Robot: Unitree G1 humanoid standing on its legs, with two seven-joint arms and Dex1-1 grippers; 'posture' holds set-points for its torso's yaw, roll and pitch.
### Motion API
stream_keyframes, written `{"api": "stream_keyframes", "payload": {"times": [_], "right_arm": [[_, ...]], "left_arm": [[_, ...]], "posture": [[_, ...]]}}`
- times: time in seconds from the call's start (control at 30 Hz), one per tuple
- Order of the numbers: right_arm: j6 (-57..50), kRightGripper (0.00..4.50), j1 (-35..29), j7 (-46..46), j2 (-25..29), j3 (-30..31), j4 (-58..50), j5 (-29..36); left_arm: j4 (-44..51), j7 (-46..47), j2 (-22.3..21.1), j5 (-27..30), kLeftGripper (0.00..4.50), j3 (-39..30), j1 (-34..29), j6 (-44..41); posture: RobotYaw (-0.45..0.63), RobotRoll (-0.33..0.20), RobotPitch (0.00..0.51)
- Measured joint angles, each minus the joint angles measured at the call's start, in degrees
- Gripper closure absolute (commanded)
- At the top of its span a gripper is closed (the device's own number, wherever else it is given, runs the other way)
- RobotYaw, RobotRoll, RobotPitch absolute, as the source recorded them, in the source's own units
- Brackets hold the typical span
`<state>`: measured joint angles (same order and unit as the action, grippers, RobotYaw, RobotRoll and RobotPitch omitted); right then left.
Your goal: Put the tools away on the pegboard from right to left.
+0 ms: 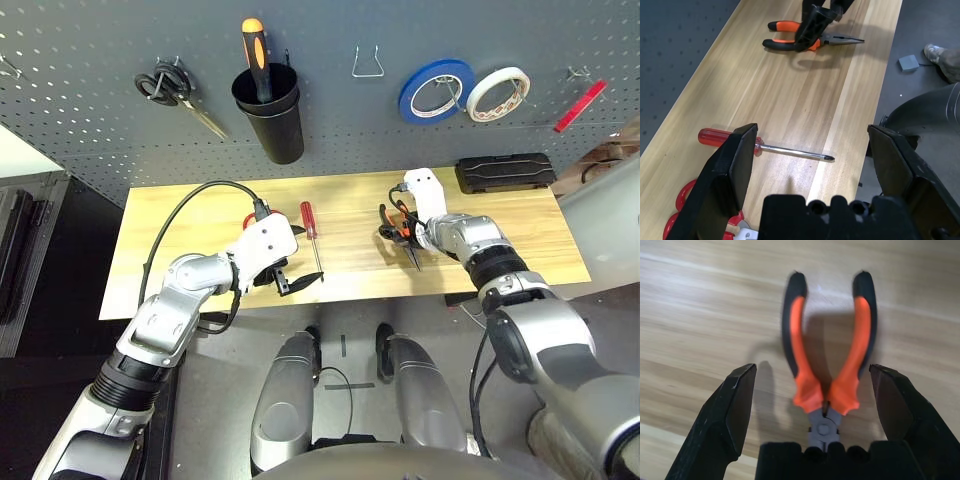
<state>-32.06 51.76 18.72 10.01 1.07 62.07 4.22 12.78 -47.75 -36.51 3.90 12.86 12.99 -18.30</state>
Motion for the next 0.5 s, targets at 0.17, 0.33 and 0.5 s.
{"api": "stream_keyframes", "payload": {"times": [0.17, 0.33, 0.5], "right_arm": [[2.0, 0.02, 1.0, -2.3, -0.2, -0.8, 3.9, -0.6], [2.4, 0.02, 1.4, -2.5, -0.3, -1.9, 5.4, -1.0], [2.7, 1.32, 1.5, -2.9, -0.4, -2.0, 5.9, -1.2]], "left_arm": [[0.2, 0.3, 0.0, -0.3, 0.00, 0.0, 0.0, -0.7], [0.3, 0.4, 0.0, -0.3, 0.00, 0.0, 0.0, -1.3], [0.4, 0.4, 0.1, -0.3, 0.00, 0.0, 0.0, -1.7]], "posture": [[0.26, 0.000, 0.322], [0.26, 0.000, 0.324], [0.26, 0.000, 0.323]]}}
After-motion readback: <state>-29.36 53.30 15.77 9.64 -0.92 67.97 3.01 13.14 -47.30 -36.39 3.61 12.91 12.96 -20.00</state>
